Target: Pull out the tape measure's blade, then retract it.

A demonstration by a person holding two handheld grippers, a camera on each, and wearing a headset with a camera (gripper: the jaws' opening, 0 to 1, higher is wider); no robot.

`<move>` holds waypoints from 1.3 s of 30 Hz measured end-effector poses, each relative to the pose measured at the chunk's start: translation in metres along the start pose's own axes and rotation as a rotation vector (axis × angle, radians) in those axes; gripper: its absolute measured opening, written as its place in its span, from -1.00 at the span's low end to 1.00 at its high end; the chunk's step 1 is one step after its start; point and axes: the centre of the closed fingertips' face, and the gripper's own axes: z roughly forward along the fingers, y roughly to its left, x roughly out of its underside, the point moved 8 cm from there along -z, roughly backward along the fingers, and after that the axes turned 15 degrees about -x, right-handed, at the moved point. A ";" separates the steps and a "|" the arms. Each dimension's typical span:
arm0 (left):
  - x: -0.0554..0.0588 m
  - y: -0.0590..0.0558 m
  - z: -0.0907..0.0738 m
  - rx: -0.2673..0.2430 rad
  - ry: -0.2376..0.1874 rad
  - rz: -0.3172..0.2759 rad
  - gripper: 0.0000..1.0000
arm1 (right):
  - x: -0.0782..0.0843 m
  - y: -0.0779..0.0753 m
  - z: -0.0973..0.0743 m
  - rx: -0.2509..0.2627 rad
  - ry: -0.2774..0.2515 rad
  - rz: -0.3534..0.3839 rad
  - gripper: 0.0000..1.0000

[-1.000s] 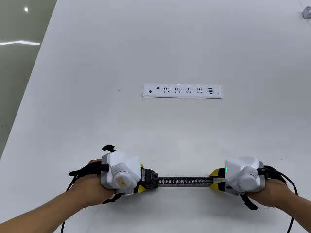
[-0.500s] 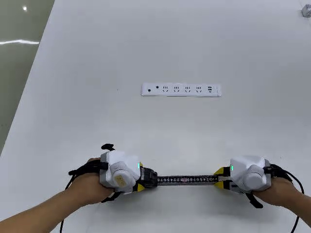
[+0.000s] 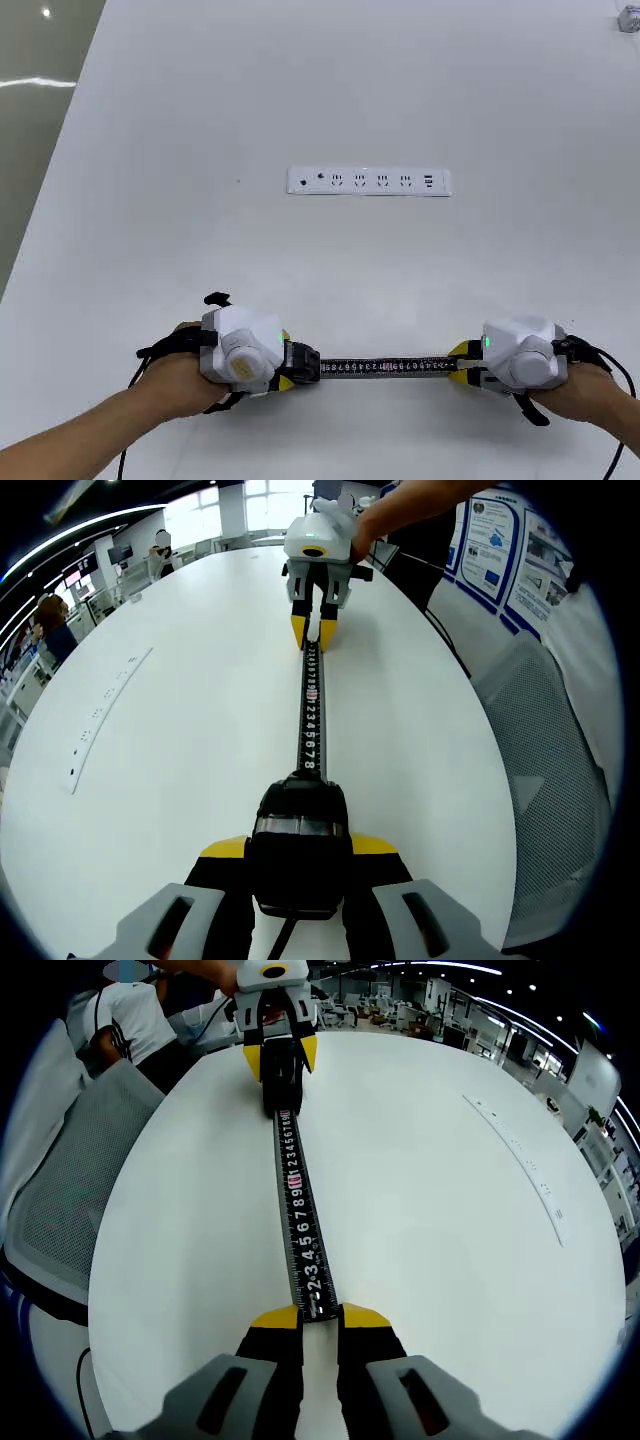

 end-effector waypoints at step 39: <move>-0.002 -0.001 0.000 -0.003 -0.011 0.017 -0.38 | 0.019 0.001 -0.014 0.026 0.044 0.022 -0.78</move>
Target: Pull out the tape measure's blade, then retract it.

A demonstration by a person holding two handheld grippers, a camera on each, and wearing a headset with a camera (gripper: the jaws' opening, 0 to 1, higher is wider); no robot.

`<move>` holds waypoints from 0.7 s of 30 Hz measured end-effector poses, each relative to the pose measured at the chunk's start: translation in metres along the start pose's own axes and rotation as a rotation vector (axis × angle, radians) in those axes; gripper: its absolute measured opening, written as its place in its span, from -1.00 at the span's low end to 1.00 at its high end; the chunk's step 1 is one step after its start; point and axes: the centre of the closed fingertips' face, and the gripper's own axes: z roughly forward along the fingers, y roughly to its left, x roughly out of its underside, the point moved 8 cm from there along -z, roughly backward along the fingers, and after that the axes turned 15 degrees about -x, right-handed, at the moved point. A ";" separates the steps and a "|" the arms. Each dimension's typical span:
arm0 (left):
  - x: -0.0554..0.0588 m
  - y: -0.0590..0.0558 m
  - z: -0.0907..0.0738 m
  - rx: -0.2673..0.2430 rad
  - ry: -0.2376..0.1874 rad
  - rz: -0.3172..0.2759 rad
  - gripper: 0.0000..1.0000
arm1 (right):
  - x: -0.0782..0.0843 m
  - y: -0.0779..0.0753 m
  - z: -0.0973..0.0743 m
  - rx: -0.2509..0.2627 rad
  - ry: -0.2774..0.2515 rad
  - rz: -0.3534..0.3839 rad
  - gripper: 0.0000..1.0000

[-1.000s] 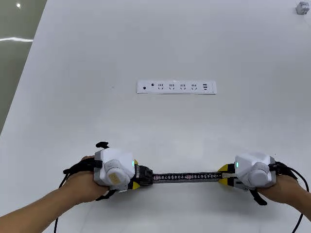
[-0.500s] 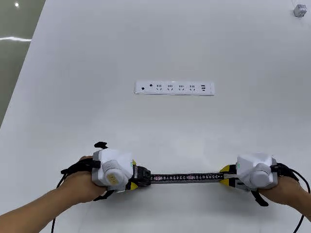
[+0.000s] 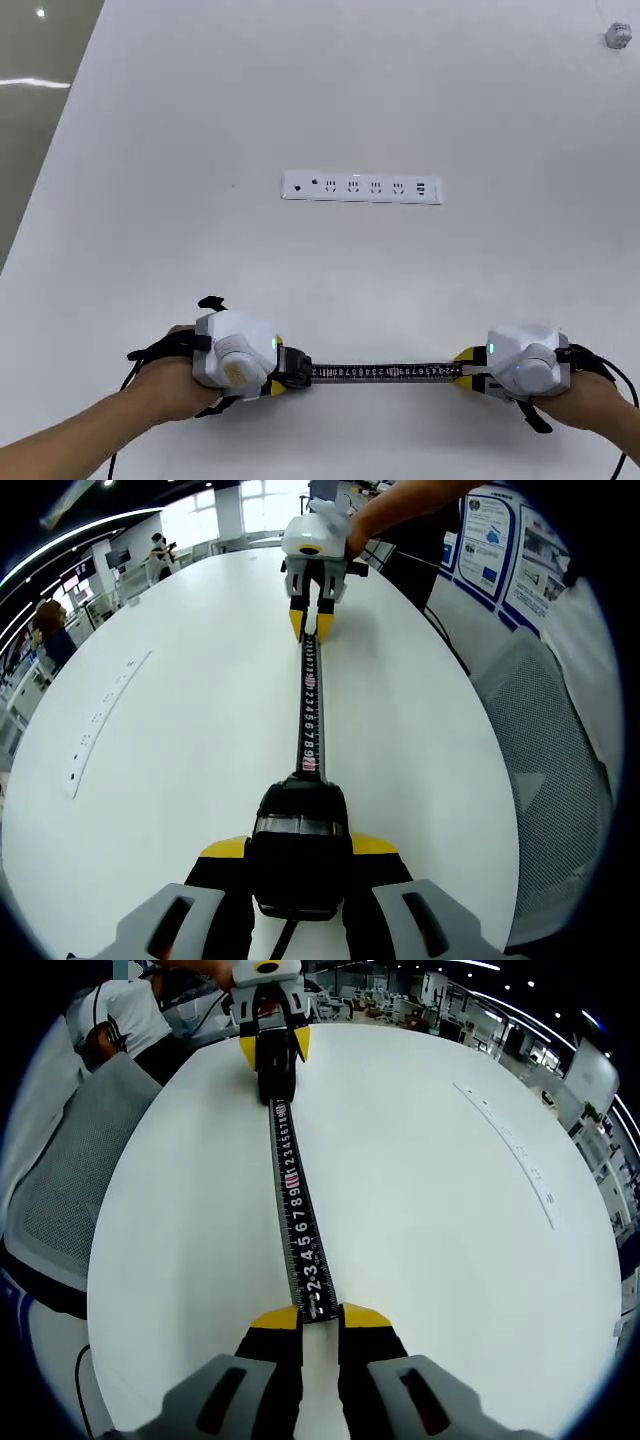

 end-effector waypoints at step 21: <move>-0.001 -0.002 0.001 -0.003 -0.023 0.001 -0.35 | -0.004 0.001 0.000 0.022 0.057 -0.049 -0.72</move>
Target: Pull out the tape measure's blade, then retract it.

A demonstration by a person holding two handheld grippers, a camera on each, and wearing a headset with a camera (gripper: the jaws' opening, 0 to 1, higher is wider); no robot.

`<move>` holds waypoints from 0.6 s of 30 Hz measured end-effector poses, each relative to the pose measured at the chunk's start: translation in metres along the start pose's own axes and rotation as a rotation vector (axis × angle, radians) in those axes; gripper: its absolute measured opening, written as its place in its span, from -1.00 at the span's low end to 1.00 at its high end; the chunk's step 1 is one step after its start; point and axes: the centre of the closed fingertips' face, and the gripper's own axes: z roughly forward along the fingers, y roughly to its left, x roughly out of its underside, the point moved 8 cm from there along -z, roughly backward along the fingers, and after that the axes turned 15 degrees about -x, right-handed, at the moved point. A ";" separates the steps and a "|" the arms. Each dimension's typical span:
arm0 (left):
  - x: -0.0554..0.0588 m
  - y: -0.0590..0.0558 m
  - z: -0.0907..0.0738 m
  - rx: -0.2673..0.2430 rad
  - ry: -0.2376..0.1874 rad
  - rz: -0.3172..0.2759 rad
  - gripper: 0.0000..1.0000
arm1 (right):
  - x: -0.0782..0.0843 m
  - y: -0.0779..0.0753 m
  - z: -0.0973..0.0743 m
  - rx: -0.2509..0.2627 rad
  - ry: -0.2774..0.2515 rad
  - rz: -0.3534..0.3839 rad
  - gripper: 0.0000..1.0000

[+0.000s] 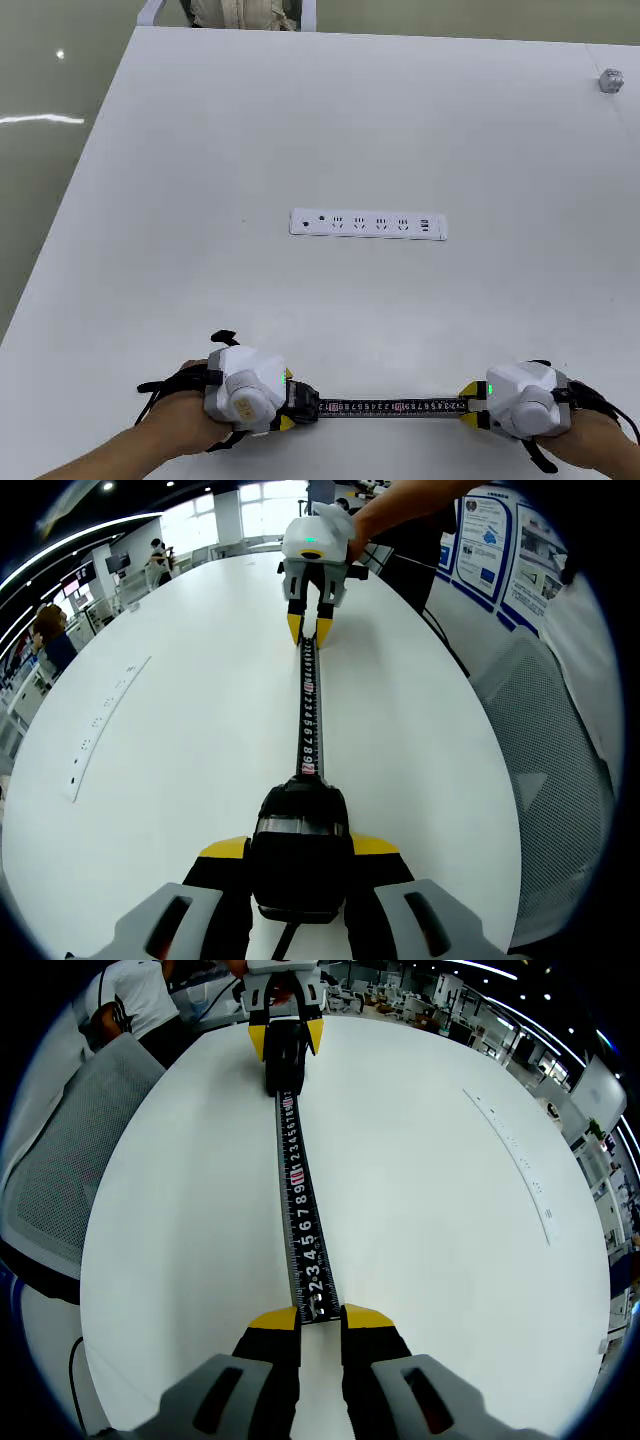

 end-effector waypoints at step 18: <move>0.002 -0.002 0.000 -0.013 -0.022 -0.007 -0.31 | -0.003 0.002 -0.001 0.019 0.039 -0.022 -0.69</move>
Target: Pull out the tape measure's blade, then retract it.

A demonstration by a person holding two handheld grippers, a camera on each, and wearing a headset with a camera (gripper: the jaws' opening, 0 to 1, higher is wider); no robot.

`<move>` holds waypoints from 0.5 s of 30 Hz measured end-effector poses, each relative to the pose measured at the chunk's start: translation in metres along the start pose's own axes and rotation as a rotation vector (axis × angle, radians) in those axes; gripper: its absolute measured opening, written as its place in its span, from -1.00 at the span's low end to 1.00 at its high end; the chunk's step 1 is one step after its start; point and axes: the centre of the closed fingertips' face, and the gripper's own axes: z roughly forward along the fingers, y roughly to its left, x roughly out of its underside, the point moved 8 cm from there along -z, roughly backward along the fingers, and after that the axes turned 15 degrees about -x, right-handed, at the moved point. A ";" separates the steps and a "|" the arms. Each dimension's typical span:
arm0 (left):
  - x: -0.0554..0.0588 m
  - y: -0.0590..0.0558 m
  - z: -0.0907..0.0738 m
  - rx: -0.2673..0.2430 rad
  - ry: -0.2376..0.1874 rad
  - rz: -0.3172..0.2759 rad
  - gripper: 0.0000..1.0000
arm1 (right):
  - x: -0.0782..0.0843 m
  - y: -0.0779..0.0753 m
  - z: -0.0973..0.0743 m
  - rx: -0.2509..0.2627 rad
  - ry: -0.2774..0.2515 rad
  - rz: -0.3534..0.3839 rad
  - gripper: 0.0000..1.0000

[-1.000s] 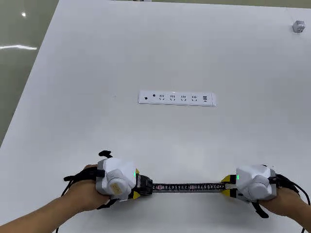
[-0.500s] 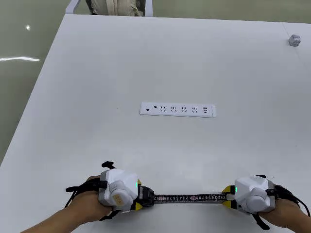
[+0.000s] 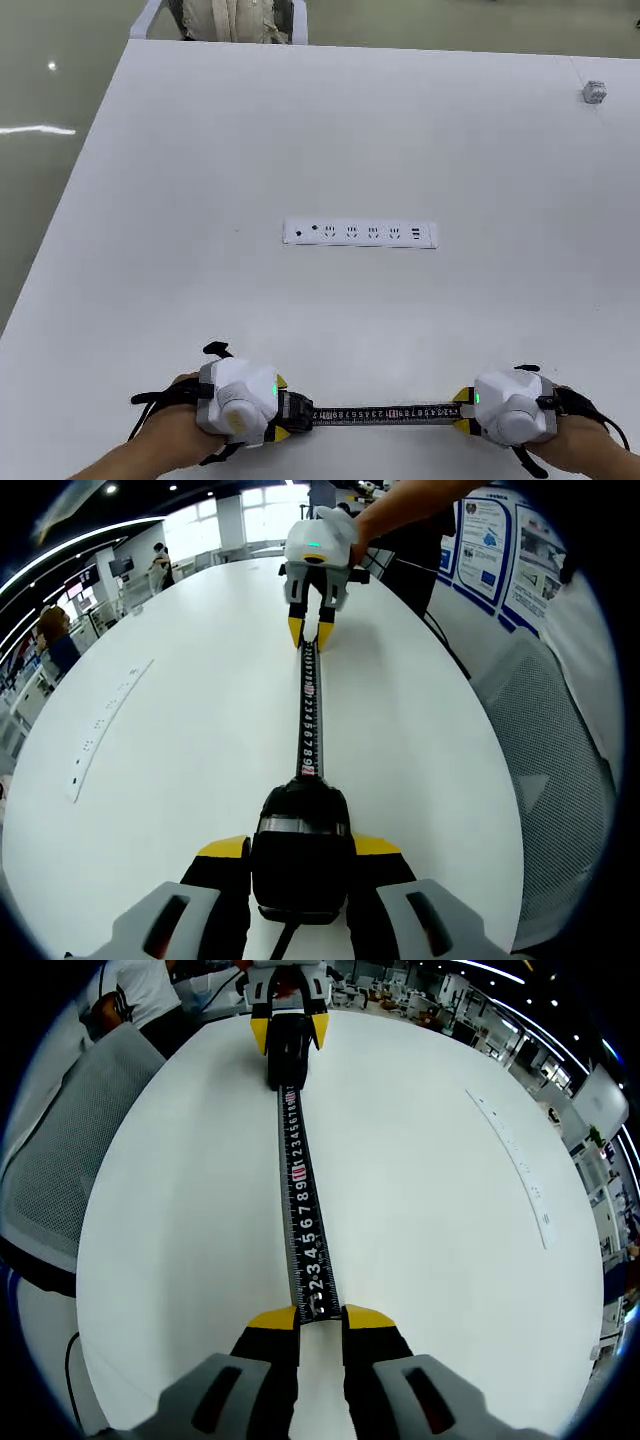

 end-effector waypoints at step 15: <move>0.000 0.000 0.002 -0.036 0.007 -0.035 -0.15 | -0.001 0.000 0.002 0.021 0.005 0.020 -0.67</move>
